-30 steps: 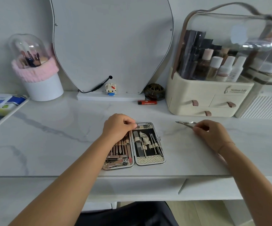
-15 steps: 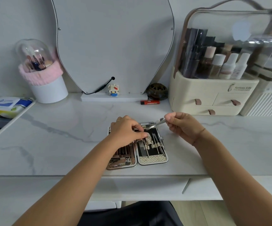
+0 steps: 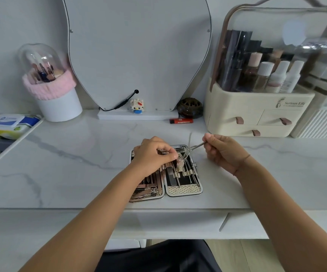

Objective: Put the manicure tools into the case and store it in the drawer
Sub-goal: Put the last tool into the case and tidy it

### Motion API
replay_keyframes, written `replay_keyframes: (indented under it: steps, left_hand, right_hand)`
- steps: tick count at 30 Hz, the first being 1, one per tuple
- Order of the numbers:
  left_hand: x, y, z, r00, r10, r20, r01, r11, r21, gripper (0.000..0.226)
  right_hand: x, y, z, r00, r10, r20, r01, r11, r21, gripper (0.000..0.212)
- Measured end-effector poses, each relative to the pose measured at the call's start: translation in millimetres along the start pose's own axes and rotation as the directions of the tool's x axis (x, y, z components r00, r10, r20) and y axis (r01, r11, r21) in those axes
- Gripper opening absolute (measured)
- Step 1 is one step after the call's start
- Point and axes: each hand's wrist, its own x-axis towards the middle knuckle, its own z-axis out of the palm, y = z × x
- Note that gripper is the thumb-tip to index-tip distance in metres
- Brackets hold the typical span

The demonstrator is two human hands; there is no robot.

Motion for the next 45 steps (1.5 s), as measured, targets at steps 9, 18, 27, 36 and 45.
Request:
replay_keyframes:
  steps: [9,18,27,36,45]
  left_hand:
    - [-1,-6,-3,0.999,0.031,0.023,-0.024,0.969,-0.245,0.005]
    - [-2,-4,-3,0.995,0.035,0.096,-0.005,0.956,-0.293,0.003]
    - [-1,-4,-2,0.997,0.031,0.075,-0.018,0.985,-0.169,0.003]
    - [6,-7,6,0.999,0.027,0.029,-0.025,0.997,-0.076,0.006]
    - [1,-10,-25,1.0,0.027,0.01,-0.026,0.995,-0.098,0.027]
  right_hand:
    - [22,-8,11,0.98,0.132,0.15,-0.087,0.957,-0.278,0.028]
    - [30,-18,23,0.894,0.328,0.305,-0.127,0.838,-0.531,0.03]
    - [18,-3,37,0.998,-0.021,0.057,0.057,0.653,-0.755,0.012]
    - [11,5,34,0.993,-0.103,0.062,0.115,0.662,-0.741,0.012]
    - [-3,14,33,0.951,-0.279,0.131,0.272,0.559,-0.783,0.015]
